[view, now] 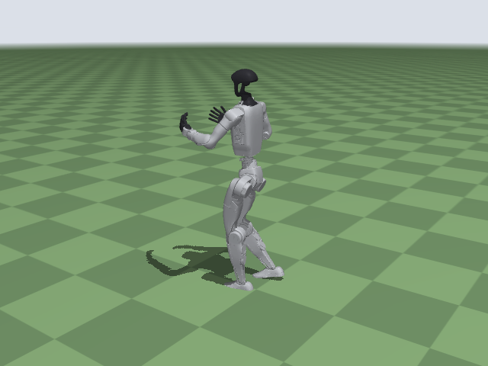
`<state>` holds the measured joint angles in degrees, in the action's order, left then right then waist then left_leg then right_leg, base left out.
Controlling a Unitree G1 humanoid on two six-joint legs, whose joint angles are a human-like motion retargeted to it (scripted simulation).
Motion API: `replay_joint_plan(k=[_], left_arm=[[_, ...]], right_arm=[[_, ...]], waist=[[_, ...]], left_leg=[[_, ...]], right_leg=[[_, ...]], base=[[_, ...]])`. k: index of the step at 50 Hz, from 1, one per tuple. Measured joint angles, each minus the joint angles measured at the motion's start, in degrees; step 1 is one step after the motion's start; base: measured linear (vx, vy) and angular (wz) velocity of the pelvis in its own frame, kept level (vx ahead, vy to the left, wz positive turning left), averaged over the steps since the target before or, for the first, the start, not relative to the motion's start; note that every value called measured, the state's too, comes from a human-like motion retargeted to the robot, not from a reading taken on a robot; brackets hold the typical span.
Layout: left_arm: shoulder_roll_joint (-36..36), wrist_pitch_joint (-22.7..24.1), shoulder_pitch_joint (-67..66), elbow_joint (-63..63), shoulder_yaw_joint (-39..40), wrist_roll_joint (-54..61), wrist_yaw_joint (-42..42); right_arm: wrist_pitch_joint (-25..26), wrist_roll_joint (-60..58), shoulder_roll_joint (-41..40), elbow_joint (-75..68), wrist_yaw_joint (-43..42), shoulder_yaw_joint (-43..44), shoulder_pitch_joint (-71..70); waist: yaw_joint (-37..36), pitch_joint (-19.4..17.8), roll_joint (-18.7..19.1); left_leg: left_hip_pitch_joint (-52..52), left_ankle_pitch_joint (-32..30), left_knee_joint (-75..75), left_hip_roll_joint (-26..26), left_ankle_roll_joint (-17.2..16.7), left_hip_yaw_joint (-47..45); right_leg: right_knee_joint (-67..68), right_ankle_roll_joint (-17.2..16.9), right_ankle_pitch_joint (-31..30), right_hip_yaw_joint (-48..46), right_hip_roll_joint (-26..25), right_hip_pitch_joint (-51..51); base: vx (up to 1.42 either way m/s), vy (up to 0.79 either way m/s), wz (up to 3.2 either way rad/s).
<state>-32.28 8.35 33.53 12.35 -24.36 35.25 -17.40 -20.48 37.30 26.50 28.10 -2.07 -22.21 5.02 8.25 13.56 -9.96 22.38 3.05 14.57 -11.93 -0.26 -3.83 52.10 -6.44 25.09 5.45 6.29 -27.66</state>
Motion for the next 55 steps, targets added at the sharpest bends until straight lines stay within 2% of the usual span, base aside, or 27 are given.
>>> replay_joint_plan(k=[5, 8, 10, 15, 17, 21, 25, 27, 30, 32, 36, 40, 44, 49, 52, 55], left_arm=[[0.7, -2.0, -24.0, -22.9, 4.6, 5.2, -6.1], [2.9, -2.6, -36.0, -26.9, 6.1, 9.1, -9.5], [2.8, -4.1, -43.9, -31.1, 9.1, 11.1, -11.9], [4.0, -4.5, -49.7, -34.3, 10.8, 11.1, -15.4], [3.4, -4.3, -48.7, -35.7, 10.7, 10.1, -15.9], [0.8, -3.6, -44.3, -38.0, 9.6, 8.1, -15.3], [-1.8, -2.6, -40.3, -39.6, 8.5, 7.8, -14.0], [-3.3, -1.8, -38.3, -39.8, 8.5, 8.8, -13.1], [-4.2, -1.1, -38.1, -40.3, 9.4, 8.9, -12.4], [-4.4, -0.9, -38.9, -40.4, 10.2, 7.9, -12.1], [-5.1, -0.9, -41.0, -39.8, 11.5, 4.9, -12.3], [-6.4, -0.7, -41.5, -38.8, 11.3, 2.0, -14.2], [-8.6, -0.6, -40.7, -38.8, 11.2, -0.3, -16.3], [-10.8, 0.4, -40.9, -39.8, 13.8, -3.4, -15.9], [-11.6, 0.9, -42.2, -41.0, 17.1, -4.4, -15.3], [-11.3, 1.4, -44.2, -41.5, 19.2, -5.0, -15.0]], right_arm=[[-2.8, -2.7, -5.0, 2.3, -6.1, 1.7, -5.3], [-4.3, -3.6, -6.6, 2.9, -7.7, 2.7, -7.2], [-5.5, -4.0, -7.5, 1.9, -8.7, 2.6, -9.1], [-6.6, -2.2, -8.7, 0.6, -8.8, 2.1, -8.5], [-6.8, -0.3, -9.2, -0.3, -8.4, 1.6, -7.5], [-6.9, 3.7, -10.1, -2.3, -7.2, 1.0, -4.7], [-6.3, 7.8, -10.9, -4.3, -6.0, 0.8, -1.5], [-5.7, 10.0, -11.2, -5.3, -5.0, 1.6, -0.8], [-4.8, 10.7, -11.1, -6.1, -5.1, 2.5, 0.4], [-4.4, 9.8, -11.3, -6.2, -5.7, 3.2, 0.5], [-4.1, 7.0, -12.3, -5.8, -6.9, 4.3, -1.2], [-3.3, 2.8, -13.7, -4.7, -5.9, 4.9, -4.5], [-2.8, -3.1, -14.1, -2.7, -4.6, 5.7, -7.7], [-3.3, -10.2, -12.8, 0.1, -5.0, 8.2, -9.5], [-4.0, -13.0, -11.8, 1.5, -6.6, 10.2, -10.3], [-5.0, -13.7, -11.4, 2.3, -7.5, 12.2, -9.2]], waist=[[-9.1, -5.2, -2.7], [-15.1, -8.4, -5.4], [-18.9, -10.2, -4.9], [-23.4, -13.0, -5.6], [-23.2, -13.0, -5.6], [-21.2, -12.2, -4.9], [-19.3, -11.8, -3.0], [-19.9, -12.8, 0.2], [-18.6, -13.5, 2.4], [-17.7, -14.1, 3.5], [-16.0, -15.3, 4.2], [-15.2, -16.3, 3.5], [-15.5, -17.3, 2.5], [-16.2, -17.8, 1.5], [-15.9, -17.5, 0.6], [-16.0, -17.8, 0.0]], left_leg=[[0.2, 0.3, 1.9, 0.7, -0.6, 6.5], [3.1, 0.5, 6.3, -1.8, -0.6, 9.8], [3.0, 0.0, 6.2, -0.9, -1.6, 13.1], [6.7, 0.4, 10.2, -3.0, -4.8, 17.6], [7.3, 3.9, 12.0, -1.6, -4.1, 16.6], [7.2, 12.4, 19.9, 3.7, -1.5, 10.3], [4.3, 20.0, 31.3, 12.4, 0.2, 4.2], [0.0, 22.3, 35.3, 19.8, -0.6, 2.6], [-4.6, 23.7, 37.7, 24.9, -1.6, 0.4], [-7.1, 25.0, 36.9, 26.2, -2.2, -1.1], [-10.9, 29.1, 31.7, 24.5, -1.5, -4.6], [-13.0, 33.6, 24.1, 19.6, 1.8, -8.0], [-12.9, 33.7, 18.4, 14.6, 4.2, -8.6], [-11.1, 31.7, 14.9, 9.6, 5.1, -6.3], [-11.2, 29.1, 9.9, 6.6, 5.5, -4.6], [-10.0, 29.0, 11.2, 4.7, 5.6, -3.6]], right_leg=[[-7.2, 1.3, -3.6, -2.3, -1.9, 1.7], [-5.5, 2.1, -2.6, -3.5, -0.1, 0.8], [-9.2, 3.1, -3.7, -5.5, -1.5, 2.9], [-6.6, 3.8, -2.7, -9.5, 1.7, 0.4], [-6.6, 3.8, -2.7, -11.8, 3.0, -0.4], [-6.7, 3.6, -2.4, -16.2, 4.9, -1.1], [-6.3, 3.8, -1.7, -19.6, 5.1, -1.2], [-10.0, 4.7, -2.9, -21.8, 1.7, 2.0], [-8.5, 5.0, -2.3, -23.8, 2.3, 2.1], [-6.8, 4.7, -1.9, -24.9, 3.9, 1.8], [-4.1, 3.2, -1.8, -26.1, 8.9, 1.1], [-3.3, 1.5, -3.1, -26.0, 15.0, 0.2], [-4.8, 0.2, -5.3, -23.9, 19.6, -1.8], [-3.9, 0.2, -2.9, -20.0, 20.8, -3.1], [-4.3, 0.5, -2.2, -18.5, 20.1, -2.7], [-2.7, 0.6, -1.1, -16.8, 19.5, -2.1]], base=[[-0.02, -0.07, 0.5], [-0.14, -0.05, 0.72], [-0.14, -0.05, 0.56], [-0.18, -0.01, 0.87], [-0.15, 0.0, 1.09], [-0.11, 0.03, 0.99], [-0.1, 0.07, 0.62], [-0.11, 0.11, 0.19], [-0.17, 0.17, 0.58], [-0.22, 0.24, 0.75], [-0.28, 0.32, 0.86], [-0.3, 0.39, 0.93], [-0.29, 0.38, 0.85], [-0.22, 0.31, 0.9], [-0.13, 0.26, 0.88], [-0.11, 0.22, 0.75]])
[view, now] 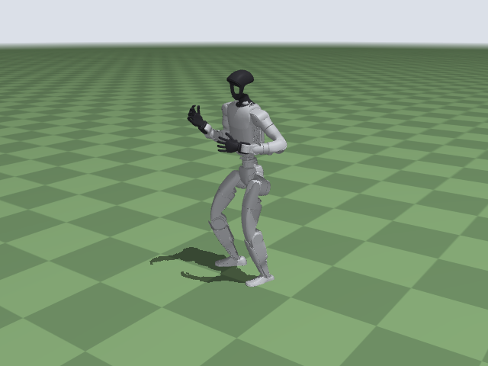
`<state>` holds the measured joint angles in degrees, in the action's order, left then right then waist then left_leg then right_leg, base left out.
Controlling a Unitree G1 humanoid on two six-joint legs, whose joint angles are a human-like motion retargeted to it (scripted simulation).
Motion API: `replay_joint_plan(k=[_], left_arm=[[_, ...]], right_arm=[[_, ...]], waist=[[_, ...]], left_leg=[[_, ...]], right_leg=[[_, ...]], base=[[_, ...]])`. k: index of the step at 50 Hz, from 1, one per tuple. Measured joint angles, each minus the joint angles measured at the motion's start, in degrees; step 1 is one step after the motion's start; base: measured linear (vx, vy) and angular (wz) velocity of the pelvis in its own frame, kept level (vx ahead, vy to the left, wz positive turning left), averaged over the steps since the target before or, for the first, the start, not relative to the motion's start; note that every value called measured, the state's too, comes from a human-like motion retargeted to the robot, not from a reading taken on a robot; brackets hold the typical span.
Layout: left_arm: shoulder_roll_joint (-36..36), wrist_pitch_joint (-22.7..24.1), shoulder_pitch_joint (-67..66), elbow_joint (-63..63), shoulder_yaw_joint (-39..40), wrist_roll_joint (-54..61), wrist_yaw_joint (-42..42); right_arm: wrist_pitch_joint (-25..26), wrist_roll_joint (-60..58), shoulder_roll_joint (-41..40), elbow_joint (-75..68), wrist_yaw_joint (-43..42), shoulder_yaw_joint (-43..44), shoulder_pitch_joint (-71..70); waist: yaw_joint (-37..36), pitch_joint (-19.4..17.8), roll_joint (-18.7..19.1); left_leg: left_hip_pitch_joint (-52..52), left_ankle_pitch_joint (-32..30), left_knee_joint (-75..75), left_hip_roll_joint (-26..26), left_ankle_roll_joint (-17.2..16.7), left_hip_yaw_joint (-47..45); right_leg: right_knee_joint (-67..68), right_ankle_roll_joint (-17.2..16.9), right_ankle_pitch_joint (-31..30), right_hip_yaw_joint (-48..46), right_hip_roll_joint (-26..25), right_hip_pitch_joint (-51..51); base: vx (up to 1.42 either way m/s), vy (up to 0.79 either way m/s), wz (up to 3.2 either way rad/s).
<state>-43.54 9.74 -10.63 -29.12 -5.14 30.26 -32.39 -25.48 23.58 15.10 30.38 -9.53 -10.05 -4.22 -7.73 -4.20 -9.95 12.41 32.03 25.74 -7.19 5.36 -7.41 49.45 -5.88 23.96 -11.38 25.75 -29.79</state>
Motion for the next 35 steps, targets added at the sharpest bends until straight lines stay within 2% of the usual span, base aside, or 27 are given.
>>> replay_joint_plan(k=[2, 8, 16, 20, 25, 28, 30, 35], left_arm=[[0.0, 0.1, -1.6, -1.1, 2.5, 0.2, 0.0], [1.5, 1.2, -3.8, -2.7, 5.6, 0.2, 1.3], [7.0, 0.6, -2.8, -1.4, 5.6, 0.6, 4.0], [9.9, 0.4, -0.1, 1.6, 4.0, 0.4, 4.3], [11.6, 0.9, 0.9, 2.7, 1.6, 0.7, 4.7], [10.8, 1.7, 0.3, 3.7, 0.7, -0.1, 5.7], [9.1, 2.7, 0.4, 5.3, 0.7, -0.9, 7.4], [6.1, 4.2, -3.5, 8.9, 1.7, -3.8, 11.4]], right_arm=[[-0.9, 0.5, 0.0, 0.2, -0.9, 0.8, 0.0], [-2.9, 0.9, -0.3, 0.8, -2.5, 2.4, 2.4], [-3.4, 4.1, -3.9, -0.1, -2.1, 0.8, 4.3], [-3.2, 9.5, -5.6, -1.4, 1.1, 1.3, 5.1], [-4.4, 13.8, -6.5, -0.9, 2.2, 2.0, 6.4], [-5.2, 14.2, -5.8, -0.6, 1.4, 3.2, 5.2], [-5.8, 14.0, -5.4, -0.8, 0.3, 4.3, 3.7], [-6.7, 12.9, -4.5, -1.3, -2.7, 6.4, 2.9]], waist=[[0.4, 0.9, 0.3], [1.1, 1.4, 0.4], [4.8, 0.5, 0.7], [6.0, 0.4, -0.2], [6.3, 1.0, -1.2], [5.6, 1.3, -2.2], [4.7, 1.7, -1.9], [2.6, 1.6, -3.3]], left_leg=[[-0.6, -1.9, -3.9, -0.2, -0.1, 0.9], [1.6, -1.0, 0.1, -2.4, 0.1, 1.9], [2.8, 2.6, 8.2, -6.8, 2.1, 5.7], [0.1, 0.4, 3.2, -9.0, 1.8, 8.2], [-4.3, -3.1, -5.2, -9.6, 0.4, 11.9], [-5.4, -3.8, -6.8, -10.5, -0.1, 13.2], [-6.8, -4.7, -9.8, -9.2, -0.5, 14.3], [-7.3, -3.0, -7.3, -11.2, -0.2, 15.1]], right_leg=[[-3.0, 0.3, -0.6, -0.6, -2.1, 1.6], [0.5, 1.8, 0.8, -0.6, -1.8, 2.4], [17.5, 5.7, 3.0, 5.7, -4.6, -1.7], [21.7, 6.8, 2.6, 8.8, -7.9, -6.2], [14.2, 6.3, 2.2, 9.2, -12.2, -8.5], [8.2, 5.2, 2.1, 9.1, -13.4, -8.8], [2.6, 4.9, 0.8, 7.6, -15.3, -7.5], [1.9, 4.8, 1.5, 7.1, -14.3, -6.3]], base=[[-0.05, 0.2, 0.61], [-0.05, 0.16, 0.59], [0.01, 0.09, 0.8], [0.08, 0.05, 0.79], [0.12, 0.03, 0.81], [0.12, 0.0, 0.67], [0.14, -0.03, 0.43], [0.12, -0.04, 0.35]])
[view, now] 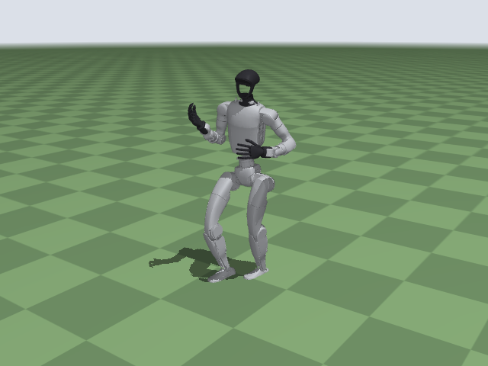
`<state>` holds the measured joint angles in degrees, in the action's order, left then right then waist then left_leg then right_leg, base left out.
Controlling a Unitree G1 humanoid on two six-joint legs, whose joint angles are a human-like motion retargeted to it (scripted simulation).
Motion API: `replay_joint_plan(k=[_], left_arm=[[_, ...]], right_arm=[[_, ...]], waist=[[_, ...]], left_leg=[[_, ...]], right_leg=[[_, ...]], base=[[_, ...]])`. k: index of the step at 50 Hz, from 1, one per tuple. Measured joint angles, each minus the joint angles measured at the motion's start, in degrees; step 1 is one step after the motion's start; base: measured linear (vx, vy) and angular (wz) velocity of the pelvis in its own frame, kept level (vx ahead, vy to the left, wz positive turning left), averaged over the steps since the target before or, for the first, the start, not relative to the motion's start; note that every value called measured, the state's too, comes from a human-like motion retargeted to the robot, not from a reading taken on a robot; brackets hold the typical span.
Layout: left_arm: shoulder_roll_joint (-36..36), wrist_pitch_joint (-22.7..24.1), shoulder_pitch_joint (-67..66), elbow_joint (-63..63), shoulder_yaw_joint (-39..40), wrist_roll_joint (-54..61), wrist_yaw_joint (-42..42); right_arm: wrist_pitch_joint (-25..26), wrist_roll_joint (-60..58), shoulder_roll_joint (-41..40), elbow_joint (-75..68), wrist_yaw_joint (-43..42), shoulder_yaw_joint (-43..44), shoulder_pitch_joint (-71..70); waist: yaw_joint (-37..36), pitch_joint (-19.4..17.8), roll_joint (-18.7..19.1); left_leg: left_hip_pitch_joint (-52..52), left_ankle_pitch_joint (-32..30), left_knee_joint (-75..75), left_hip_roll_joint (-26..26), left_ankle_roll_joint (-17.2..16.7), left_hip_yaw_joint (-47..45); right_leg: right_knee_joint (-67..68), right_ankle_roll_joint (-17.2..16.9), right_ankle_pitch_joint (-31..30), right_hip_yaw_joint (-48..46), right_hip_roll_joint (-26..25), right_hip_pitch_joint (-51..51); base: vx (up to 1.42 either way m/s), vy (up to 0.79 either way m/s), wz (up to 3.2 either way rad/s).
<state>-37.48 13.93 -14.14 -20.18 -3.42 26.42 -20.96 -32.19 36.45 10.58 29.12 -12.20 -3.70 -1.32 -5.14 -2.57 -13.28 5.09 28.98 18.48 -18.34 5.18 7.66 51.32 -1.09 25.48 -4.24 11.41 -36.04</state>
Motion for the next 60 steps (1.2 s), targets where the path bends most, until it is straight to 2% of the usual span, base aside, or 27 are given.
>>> replay_joint_plan(k=[6, 12, 18, 22, 25, 27, 30, 33, 35, 36, 38, 41, 45, 47, 50, 55, 60], left_arm=[[-2.6, 1.0, -5.3, 5.1, 0.2, -3.1, 3.9], [-4.2, 1.5, -3.9, 4.9, -0.4, -2.8, 5.3], [-8.8, 3.1, 7.1, 0.2, 1.6, -3.6, 9.8], [-15.5, 3.6, 22.6, 1.8, 1.0, -9.7, 17.8], [-21.7, 1.5, 37.6, 11.7, -3.5, -14.9, 25.7], [-25.6, -0.5, 57.5, 33.5, -17.0, -15.4, 30.0], [-25.1, -5.6, 82.9, 69.1, -35.6, -13.6, 28.8], [-23.5, -9.7, 89.4, 83.0, -39.3, -13.7, 27.0], [-22.0, -9.1, 92.3, 84.4, -42.1, -14.2, 25.9], [-21.5, -8.2, 92.8, 80.5, -43.4, -15.0, 25.9], [-21.6, -6.4, 89.6, 68.3, -43.3, -17.2, 26.4], [-22.9, -3.7, 77.8, 44.2, -37.6, -20.6, 26.4], [-23.0, -0.8, 57.5, 18.1, -26.4, -23.3, 23.0], [-21.5, 0.2, 47.1, 10.2, -20.9, -22.9, 20.1], [-17.6, 0.2, 31.4, 2.5, -13.0, -20.8, 15.2], [-10.8, -1.7, 13.3, 1.1, -6.4, -19.3, 8.3], [-5.9, -4.1, -0.1, 2.4, -0.5, -20.8, 3.5]], right_arm=[[-1.2, -0.5, -0.8, -2.9, -5.0, 0.9, -2.1], [-1.1, 2.1, -1.1, -5.4, -7.1, -1.0, -4.4], [1.6, 7.5, 0.6, -4.7, -4.0, -5.3, -3.5], [4.9, 9.2, 4.0, -2.5, -0.6, -10.1, 0.0], [7.2, 9.4, 7.6, -1.4, 1.5, -13.9, 2.6], [8.7, 9.1, 9.9, -0.5, 2.4, -15.8, 3.6], [10.6, 8.3, 12.3, -0.4, 3.3, -16.5, 5.6], [11.1, 6.2, 12.9, -0.9, 3.2, -15.3, 7.5], [11.0, 3.8, 12.8, -0.9, 2.0, -13.6, 8.5], [11.1, 1.7, 12.1, -0.5, 0.4, -12.2, 8.8], [10.9, -2.2, 11.3, 0.2, -2.3, -9.8, 9.8], [9.9, -7.0, 11.6, 1.2, -5.8, -7.0, 10.8], [8.3, -9.2, 12.2, 1.6, -7.7, -4.9, 11.6], [7.9, -8.2, 11.9, 1.1, -7.1, -4.2, 12.4], [7.7, -5.3, 10.9, -0.3, -5.0, -3.1, 13.5], [8.6, -1.2, 6.7, -2.3, -1.7, -1.0, 13.2], [8.9, -1.3, 4.0, -0.9, 0.5, 0.2, 7.6]], waist=[[-1.1, -1.4, -0.4], [-0.6, -2.0, -0.1], [2.1, 0.3, 1.5], [7.5, 3.3, 3.6], [13.0, 5.8, 6.3], [17.0, 7.4, 9.9], [21.7, 8.1, 13.6], [24.7, 7.8, 14.9], [25.0, 7.3, 15.1], [24.1, 6.9, 15.3], [22.7, 6.4, 14.9], [21.2, 6.1, 12.8], [19.9, 5.0, 10.4], [19.4, 4.0, 9.4], [18.9, 2.6, 8.3], [15.7, -0.5, 6.7], [10.0, -1.8, 5.7]], left_leg=[[-2.0, 3.3, 4.1, -0.1, 1.1, 0.2], [-4.1, 6.2, 6.2, 1.0, 2.1, -1.3], [-6.8, 6.0, 4.0, 4.5, 1.2, -5.3], [-7.7, 5.4, 4.5, 7.8, -0.9, -11.8], [-8.1, 5.2, 5.7, 10.1, -2.0, -14.3], [-8.4, 4.6, 5.2, 13.0, -3.0, -14.2], [-8.8, 4.6, 7.7, 15.2, -4.2, -14.5], [-8.1, 4.6, 13.4, 16.3, -5.6, -15.8], [-7.1, 4.0, 17.7, 18.1, -6.8, -16.9], [-6.3, 3.3, 19.9, 20.2, -7.4, -18.0], [-5.0, 1.2, 24.1, 24.1, -7.8, -21.5], [-3.8, -1.5, 27.1, 28.2, -5.7, -27.4], [-2.7, -1.6, 26.1, 29.5, -3.6, -31.0], [-2.2, -1.2, 25.3, 29.6, -3.2, -32.2], [-1.4, -0.1, 24.4, 29.5, -2.4, -33.5], [1.2, 3.7, 27.2, 30.2, -0.5, -33.3], [4.8, 6.2, 30.5, 29.3, 1.3, -29.3]], right_leg=[[3.5, 1.1, 1.6, 1.1, -0.5, 2.2], [4.1, -0.7, 0.7, 2.2, -2.0, 3.4], [-1.6, -1.3, 0.8, 2.3, -5.4, 6.1], [-4.8, -0.5, 0.8, 2.9, -8.6, 8.1], [-7.0, 0.3, 0.2, 3.8, -11.6, 9.3], [-12.0, 0.8, -1.9, 3.9, -15.1, 11.1], [-14.9, 0.8, -3.1, 5.3, -18.2, 13.1], [-13.3, 0.1, -2.5, 6.6, -19.6, 13.7], [-13.5, -0.2, -2.6, 7.0, -20.7, 14.3], [-15.9, -0.3, -3.6, 7.0, -21.6, 15.4], [-17.8, -0.4, -4.2, 6.7, -22.1, 16.5], [-17.1, -0.9, -3.5, 6.4, -20.2, 16.4], [-14.9, -1.2, -2.3, 6.4, -17.5, 15.5], [-13.3, -0.8, -1.4, 6.1, -16.3, 14.8], [-10.8, 0.2, 0.1, 5.4, -14.6, 13.8], [-5.8, 1.8, 3.2, 3.5, -12.1, 12.3], [-2.8, 2.3, 4.9, 0.7, -8.8, 11.9]], base=[[0.12, -0.06, 0.14], [0.17, -0.09, -0.09], [0.22, -0.12, -0.41], [0.22, -0.1, -0.4], [0.22, -0.1, -0.55], [0.24, -0.09, -0.7], [0.19, -0.06, -0.75], [0.12, -0.03, -0.59], [0.09, 0.0, -0.36], [0.06, 0.02, -0.19], [0.01, 0.02, 0.11], [0.0, 0.06, 0.52], [-0.02, 0.1, 0.64], [-0.04, 0.13, 0.74], [-0.03, 0.14, 0.89], [-0.05, 0.14, 1.03], [-0.06, 0.11, 1.2]])
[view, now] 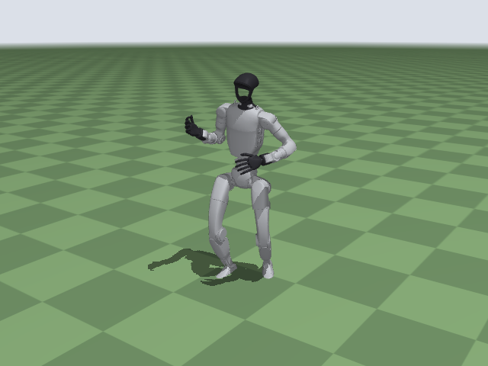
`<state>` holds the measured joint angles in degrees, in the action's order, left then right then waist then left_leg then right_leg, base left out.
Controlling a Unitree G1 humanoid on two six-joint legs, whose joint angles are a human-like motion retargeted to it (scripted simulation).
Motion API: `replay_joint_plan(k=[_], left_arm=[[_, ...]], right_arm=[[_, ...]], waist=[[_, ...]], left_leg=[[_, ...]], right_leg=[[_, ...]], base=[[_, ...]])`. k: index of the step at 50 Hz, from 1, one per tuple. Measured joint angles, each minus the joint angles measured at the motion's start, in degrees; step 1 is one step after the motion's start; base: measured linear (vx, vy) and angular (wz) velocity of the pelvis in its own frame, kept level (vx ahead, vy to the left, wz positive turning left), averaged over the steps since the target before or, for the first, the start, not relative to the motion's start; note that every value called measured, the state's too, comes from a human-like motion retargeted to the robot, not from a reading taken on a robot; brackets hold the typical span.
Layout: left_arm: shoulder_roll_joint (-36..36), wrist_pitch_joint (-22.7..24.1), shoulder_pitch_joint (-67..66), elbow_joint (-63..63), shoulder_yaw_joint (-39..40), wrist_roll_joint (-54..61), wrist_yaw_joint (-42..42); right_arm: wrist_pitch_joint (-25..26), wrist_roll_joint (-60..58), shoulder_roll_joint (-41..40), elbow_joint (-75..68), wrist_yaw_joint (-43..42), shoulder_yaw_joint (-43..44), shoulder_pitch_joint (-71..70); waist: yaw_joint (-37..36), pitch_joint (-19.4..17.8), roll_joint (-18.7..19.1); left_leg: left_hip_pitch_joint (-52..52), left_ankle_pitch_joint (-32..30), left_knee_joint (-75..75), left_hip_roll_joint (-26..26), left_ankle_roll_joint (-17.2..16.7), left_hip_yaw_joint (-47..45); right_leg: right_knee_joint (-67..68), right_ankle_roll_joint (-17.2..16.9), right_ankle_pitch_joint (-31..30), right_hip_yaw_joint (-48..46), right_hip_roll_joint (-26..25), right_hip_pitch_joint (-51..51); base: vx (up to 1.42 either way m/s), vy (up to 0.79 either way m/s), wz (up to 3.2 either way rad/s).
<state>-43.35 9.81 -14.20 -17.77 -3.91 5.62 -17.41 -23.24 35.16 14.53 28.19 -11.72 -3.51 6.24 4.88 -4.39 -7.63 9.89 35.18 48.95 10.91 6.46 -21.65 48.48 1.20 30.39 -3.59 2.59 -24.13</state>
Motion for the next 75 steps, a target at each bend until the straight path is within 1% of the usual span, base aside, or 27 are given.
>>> replay_joint_plan(k=[3, 5, 8, 10, 12, 13, 15, 16, 18, 20, 23, 25, 27, 30, 32, 33, 35, 39, 43, 45, 47, 52, 58, 63, 67, 71, 75], left_arm=[[1.6, -1.3, -5.1, -0.1, 3.0, 0.0, -2.3], [2.1, -1.8, -7.5, -1.0, 5.0, 0.0, -3.1], [2.3, -2.1, -8.4, -3.1, 7.7, 0.5, -3.1], [2.3, -1.7, -7.4, -4.4, 9.1, 1.1, -2.3], [2.1, -0.8, -4.9, -5.2, 9.5, 2.2, -0.5], [2.0, -0.1, -3.1, -5.5, 9.3, 2.7, 1.0], [1.7, 1.4, 1.3, -5.7, 7.7, 3.8, 4.7], [1.7, 2.1, 3.7, -5.7, 6.5, 4.3, 6.9], [2.1, 3.4, 7.9, -5.5, 4.1, 5.8, 10.1], [3.0, 4.0, 10.9, -5.5, 2.6, 7.4, 11.7], [5.6, 4.3, 11.8, -6.1, 2.4, 9.8, 12.0], [7.8, 4.1, 12.1, -6.6, 2.9, 11.8, 11.6], [10.2, 3.6, 11.8, -7.3, 4.0, 13.4, 10.6], [13.2, 2.5, 10.4, -8.5, 5.9, 14.4, 8.7], [14.3, 1.4, 9.1, -9.6, 7.7, 14.6, 6.5], [15.2, 1.1, 8.9, -10.0, 8.0, 14.6, 5.8], [15.9, 0.0, 8.5, -10.8, 9.4, 14.8, 3.3], [18.3, -1.2, 11.7, -12.5, 10.5, 15.3, -0.2], [20.7, -1.4, 16.6, -15.3, 10.1, 15.6, -0.6], [21.4, -1.1, 19.1, -16.8, 9.3, 15.1, 0.3], [21.5, -0.8, 21.8, -18.0, 8.4, 13.9, 1.6], [21.1, -0.1, 28.4, -19.0, 6.3, 10.6, 4.3], [20.8, 0.3, 32.7, -19.3, 6.5, 7.6, 5.9], [19.8, 0.1, 35.4, -20.2, 8.7, 5.0, 6.1], [18.3, -0.6, 39.7, -19.7, 8.6, 2.7, 5.8], [15.2, -2.0, 50.9, -15.4, 6.4, 0.0, 7.5], [11.4, -4.5, 68.8, -3.9, 1.8, -2.0, 12.9]], right_arm=[[-0.1, -3.7, 0.4, 3.5, -0.2, 0.7, -6.9], [0.0, -7.6, 2.2, 5.9, -1.3, 1.3, -12.9], [1.3, -16.1, 8.3, 6.7, -4.9, 2.2, -24.9], [2.9, -22.8, 15.0, 3.5, -8.3, 2.1, -34.7], [5.1, -28.4, 23.4, -5.6, -11.6, 0.2, -45.6], [6.3, -30.2, 27.8, -12.8, -13.2, -2.0, -51.8], [8.7, -30.9, 35.5, -33.1, -15.0, -9.4, -65.4], [9.8, -29.8, 37.9, -45.7, -14.0, -15.2, -72.7], [12.5, -27.8, 40.8, -69.3, -10.0, -27.3, -86.3], [14.8, -27.5, 41.3, -86.3, -5.0, -37.7, -96.1], [15.7, -27.6, 40.8, -91.9, -3.0, -42.0, -98.7], [14.4, -26.8, 40.2, -90.2, -3.6, -42.6, -99.0], [12.4, -25.6, 39.1, -83.5, -5.5, -39.9, -96.3], [9.8, -25.2, 36.7, -70.0, -8.1, -32.6, -87.9], [9.2, -26.0, 34.0, -57.6, -8.5, -24.8, -78.0], [8.5, -25.7, 32.4, -53.8, -8.1, -22.9, -75.1], [8.7, -25.5, 28.3, -41.3, -5.7, -15.9, -64.8], [8.0, -21.1, 18.8, -22.3, 0.8, -9.3, -51.4], [7.6, -14.5, 10.6, -6.8, 7.8, -7.5, -44.0], [7.9, -11.5, 8.3, -1.0, 10.9, -7.8, -42.1], [8.4, -9.3, 7.5, 3.2, 13.5, -8.7, -41.3], [9.4, -6.3, 8.4, 8.7, 18.2, -10.1, -40.2], [10.4, -5.4, 10.1, 11.5, 22.0, -9.7, -36.2], [11.6, -6.0, 10.3, 12.7, 24.1, -8.2, -31.3], [12.3, -7.3, 9.9, 12.3, 24.9, -7.5, -28.4], [13.0, -8.8, 9.9, 9.9, 25.0, -8.5, -27.6], [13.4, -10.0, 10.8, 5.9, 24.6, -10.5, -28.9]], waist=[[-4.0, 0.3, -1.1], [-6.6, 0.7, -2.2], [-10.6, 1.5, -4.7], [-13.4, 2.0, -6.6], [-16.9, 2.4, -8.7], [-18.9, 2.4, -9.7], [-23.1, 2.2, -11.9], [-25.1, 1.9, -12.9], [-28.7, 1.2, -14.9], [-31.3, 0.3, -16.0], [-32.8, -0.5, -15.8], [-32.5, -0.9, -14.9], [-31.2, -1.2, -13.6], [-28.8, -1.5, -11.6], [-26.8, -1.3, -11.1], [-26.2, -1.6, -10.4], [-24.5, -1.5, -10.1], [-21.4, -2.3, -8.5], [-18.2, -3.7, -6.9], [-16.9, -4.2, -6.5], [-16.0, -4.4, -6.4], [-14.7, -4.2, -6.3], [-13.2, -3.1, -6.8], [-11.2, -1.6, -7.3], [-8.9, -0.1, -7.2], [-6.3, 1.5, -6.4], [-3.5, 2.7, -4.8]], left_leg=[[2.0, -0.1, 0.6, -1.2, 0.5, 3.2], [3.2, -0.7, 0.5, -2.2, 0.5, 5.6], [4.4, -1.9, -0.9, -3.8, 0.0, 9.6], [5.1, -2.9, -2.1, -4.7, -0.5, 12.1], [5.7, -3.8, -3.3, -5.4, -1.3, 14.5], [6.0, -4.4, -4.0, -5.9, -1.7, 15.7], [6.6, -6.1, -5.5, -7.1, -2.8, 17.9], [6.9, -7.3, -6.6, -7.9, -3.3, 18.8], [7.7, -9.7, -8.8, -9.6, -4.2, 20.5], [8.7, -11.4, -10.8, -11.1, -4.9, 21.7], [10.4, -11.9, -10.4, -12.1, -5.4, 23.1], [11.1, -12.0, -10.5, -12.7, -5.3, 23.6], [11.5, -11.9, -10.4, -13.2, -5.1, 23.9], [11.8, -11.1, -9.5, -13.7, -4.1, 23.9], [11.6, -10.3, -9.3, -13.8, -3.3, 23.7], [11.9, -9.6, -8.4, -14.0, -2.9, 23.4], [11.5, -8.8, -8.5, -14.5, -1.9, 23.2], [11.7, -6.8, -6.7, -16.0, 0.0, 23.1], [12.0, -5.2, -3.7, -18.6, 1.9, 23.5], [12.4, -4.8, -2.2, -20.1, 2.6, 23.7], [12.9, -4.7, -1.2, -21.4, 2.9, 23.8], [14.3, -5.2, -0.7, -23.4, 3.1, 23.5], [15.2, -6.6, -2.8, -24.3, 3.1, 21.6], [15.8, -8.2, -5.1, -23.7, 2.7, 18.7], [16.4, -9.6, -6.6, -21.9, 1.6, 16.3], [17.2, -11.2, -6.9, -19.0, -0.1, 14.4], [18.1, -12.9, -6.3, -15.4, -2.6, 13.7]], right_leg=[[0.7, -0.2, -0.3, -1.7, 2.0, 0.2], [0.8, -0.6, -1.0, -2.1, 3.0, 0.6], [-0.4, -1.0, -2.2, -2.8, 4.1, 1.8], [-1.7, -0.9, -2.8, -3.8, 4.7, 3.0], [-3.0, -0.4, -3.2, -5.3, 5.3, 4.1], [-3.7, 0.0, -3.2, -6.2, 5.6, 4.7], [-4.6, 1.0, -3.2, -8.2, 6.8, 5.7], [-4.8, 1.4, -3.2, -9.1, 7.6, 5.8], [-4.9, 1.9, -3.1, -10.6, 9.2, 5.5], [-4.6, 2.1, -2.7, -11.8, 10.6, 4.8], [-2.8, 2.4, -2.0, -13.5, 12.1, 4.1], [-1.9, 2.6, -1.7, -14.4, 13.0, 3.8], [-1.2, 2.7, -1.6, -15.2, 13.7, 3.9], [-0.1, 2.5, -1.9, -15.8, 14.5, 4.3], [0.3, 2.1, -2.2, -16.1, 14.7, 4.7], [1.3, 1.9, -2.3, -16.0, 15.2, 4.6], [2.2, 1.5, -2.7, -15.8, 15.7, 4.5], [7.1, 0.9, -4.0, -14.3, 17.8, 3.1], [14.7, -1.0, -8.5, -9.6, 19.8, 0.1], [18.6, -2.0, -10.4, -6.8, 20.4, -1.6], [22.0, -2.4, -10.3, -4.7, 20.3, -3.2], [27.4, -3.4, -8.5, -1.1, 18.3, -4.9], [29.7, -4.2, -7.5, 0.5, 17.8, -2.6], [26.7, -5.1, -5.6, 1.7, 18.1, 0.3], [20.9, -5.6, -2.3, 3.1, 17.3, 2.4], [14.0, -4.7, 2.2, 4.5, 14.7, 4.1], [8.5, -2.4, 5.8, 4.9, 11.1, 5.5]], base=[[-0.05, 0.07, 1.36], [-0.03, 0.03, 1.5], [0.0, -0.01, 1.59], [0.02, -0.05, 1.59], [0.03, -0.08, 1.52], [0.04, -0.1, 1.46], [0.04, -0.11, 1.4], [0.04, -0.12, 1.33], [0.03, -0.11, 1.25], [0.01, -0.09, 1.12], [-0.02, -0.04, 0.88], [-0.02, -0.01, 0.66], [-0.02, 0.03, 0.47], [-0.02, 0.07, 0.29], [-0.01, 0.1, 0.19], [-0.01, 0.12, 0.17], [0.0, 0.13, 0.17], [-0.02, 0.14, 0.23], [-0.04, 0.14, 0.44], [-0.06, 0.12, 0.48], [-0.06, 0.1, 0.41], [-0.06, 0.07, 0.28], [-0.06, 0.04, 0.08], [-0.08, -0.02, -0.07], [-0.12, -0.1, -0.16], [-0.16, -0.18, -0.18], [-0.19, -0.23, -0.17]])
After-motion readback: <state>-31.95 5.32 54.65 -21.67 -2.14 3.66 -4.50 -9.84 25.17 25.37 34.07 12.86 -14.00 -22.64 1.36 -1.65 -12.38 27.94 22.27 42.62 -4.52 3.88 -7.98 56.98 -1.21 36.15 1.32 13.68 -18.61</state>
